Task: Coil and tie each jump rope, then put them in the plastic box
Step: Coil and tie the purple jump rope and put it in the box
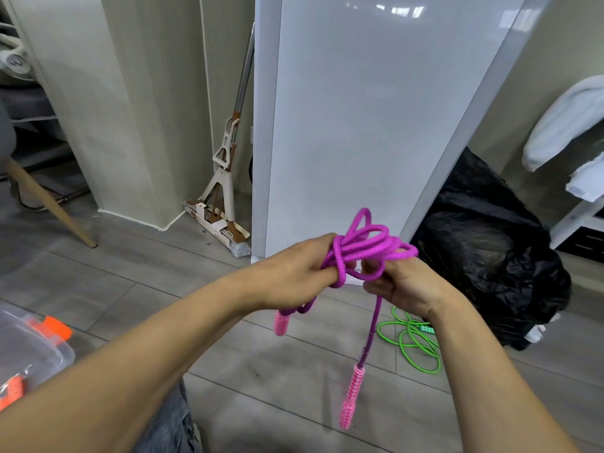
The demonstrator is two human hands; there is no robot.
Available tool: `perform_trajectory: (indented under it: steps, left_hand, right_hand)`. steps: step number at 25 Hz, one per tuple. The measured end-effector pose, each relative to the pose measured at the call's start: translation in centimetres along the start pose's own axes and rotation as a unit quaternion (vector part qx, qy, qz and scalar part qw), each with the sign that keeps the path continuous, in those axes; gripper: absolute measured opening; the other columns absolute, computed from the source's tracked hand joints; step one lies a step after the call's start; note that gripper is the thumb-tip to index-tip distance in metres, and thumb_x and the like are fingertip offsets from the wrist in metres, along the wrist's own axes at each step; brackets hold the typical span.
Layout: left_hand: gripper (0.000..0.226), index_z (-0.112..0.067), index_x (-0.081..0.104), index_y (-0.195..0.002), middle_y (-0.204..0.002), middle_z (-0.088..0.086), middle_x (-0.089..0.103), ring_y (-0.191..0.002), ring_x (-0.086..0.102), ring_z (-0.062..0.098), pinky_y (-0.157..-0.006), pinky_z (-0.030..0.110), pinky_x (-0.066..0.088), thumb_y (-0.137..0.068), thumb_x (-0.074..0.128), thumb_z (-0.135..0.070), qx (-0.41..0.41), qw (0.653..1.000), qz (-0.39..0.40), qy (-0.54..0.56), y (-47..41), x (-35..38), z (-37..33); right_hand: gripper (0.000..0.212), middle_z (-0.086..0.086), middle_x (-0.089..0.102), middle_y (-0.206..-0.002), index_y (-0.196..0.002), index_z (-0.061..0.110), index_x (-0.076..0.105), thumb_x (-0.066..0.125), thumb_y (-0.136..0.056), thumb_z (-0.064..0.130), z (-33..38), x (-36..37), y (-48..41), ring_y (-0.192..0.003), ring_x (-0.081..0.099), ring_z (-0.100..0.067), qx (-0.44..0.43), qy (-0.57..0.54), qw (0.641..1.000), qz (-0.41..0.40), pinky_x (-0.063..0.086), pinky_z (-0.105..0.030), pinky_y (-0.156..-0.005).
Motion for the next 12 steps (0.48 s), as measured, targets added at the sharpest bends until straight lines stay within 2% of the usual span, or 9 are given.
perform_trajectory:
  steps: [1,2,5,7,9,11,12]
  left_hand:
    - [0.021,-0.013,0.055,-0.113,-0.082,0.008,0.057,-0.062,0.043,0.011,-0.064,0.032,0.043,-0.094,0.049,-0.006,-0.04,0.997,-0.003,0.06,-0.2,0.0,1.4]
    - [0.023,-0.012,0.055,-0.114,-0.079,0.01,0.053,-0.06,0.042,0.012,-0.061,0.032,0.04,-0.095,0.046,-0.002,-0.074,0.989,-0.007,0.129,-0.4,0.2,2.5]
    - [0.022,-0.01,0.054,-0.103,-0.067,0.004,0.046,-0.05,0.036,0.013,-0.053,0.028,0.031,-0.097,0.035,0.0,-0.146,0.932,-0.059,0.327,-0.9,0.0,5.1]
    - [0.015,-0.009,0.048,-0.103,-0.061,0.001,0.044,-0.047,0.034,0.014,-0.052,0.027,0.028,-0.097,0.034,-0.008,-0.174,0.909,-0.112,0.363,-1.0,-0.9,6.6]
    - [0.015,-0.009,0.043,-0.1,-0.06,0.002,0.043,-0.047,0.033,0.014,-0.051,0.027,0.027,-0.095,0.032,-0.016,-0.187,0.886,-0.147,0.398,-0.8,-1.6,7.4]
    - [0.024,-0.01,0.045,-0.094,-0.061,0.002,0.042,-0.048,0.033,0.014,-0.051,0.027,0.029,-0.096,0.03,-0.028,-0.19,0.867,-0.171,0.428,-0.7,-2.0,7.7]
    - [0.031,-0.011,0.047,-0.094,-0.063,0.001,0.043,-0.049,0.035,0.014,-0.052,0.028,0.032,-0.099,0.03,-0.036,-0.189,0.875,-0.198,0.399,-0.6,-2.7,7.9]
  right_hand:
    - [0.023,0.006,0.041,-0.055,-0.067,0.019,0.073,0.086,-0.065,0.038,-0.2,0.4,-0.2,-0.046,0.028,-0.007,0.0,0.005,1.0,0.0,0.02,-0.025,-0.048]
    - [0.021,0.006,0.036,-0.055,-0.073,0.017,0.076,0.082,-0.072,0.037,-0.5,0.6,-0.4,-0.048,0.019,-0.008,0.005,0.01,1.0,-0.007,0.015,-0.026,-0.05]
    - [0.017,0.003,0.035,-0.057,-0.091,0.011,0.076,0.061,-0.095,0.017,-0.9,0.3,-1.0,-0.049,0.015,-0.009,0.015,0.029,0.998,-0.044,0.012,-0.024,-0.049]
    - [0.022,0.003,0.034,-0.06,-0.089,0.013,0.077,0.057,-0.099,0.015,-1.0,0.6,-1.1,-0.051,0.014,-0.011,0.016,0.059,0.997,-0.056,0.011,-0.025,-0.049]
    - [0.022,0.005,0.032,-0.059,-0.097,0.011,0.078,0.058,-0.099,0.02,-0.8,1.4,-1.1,-0.055,0.013,-0.014,0.011,0.095,0.994,-0.061,0.011,-0.026,-0.051]
    - [0.023,0.005,0.029,-0.06,-0.103,0.009,0.078,0.06,-0.099,0.022,-0.7,2.0,-1.2,-0.057,0.014,-0.015,0.005,0.127,0.989,-0.072,0.013,-0.025,-0.049]
    - [0.023,0.004,0.027,-0.061,-0.103,0.011,0.078,0.06,-0.099,0.023,-0.6,2.5,-1.3,-0.056,0.015,-0.015,0.004,0.145,0.987,-0.073,0.014,-0.024,-0.048]
Point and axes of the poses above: each hand's wrist, its own y-axis away from the middle knuckle, its own x-axis out of the palm, z = x × y, the point moved 10 cm from there along -y, towards the middle knuckle
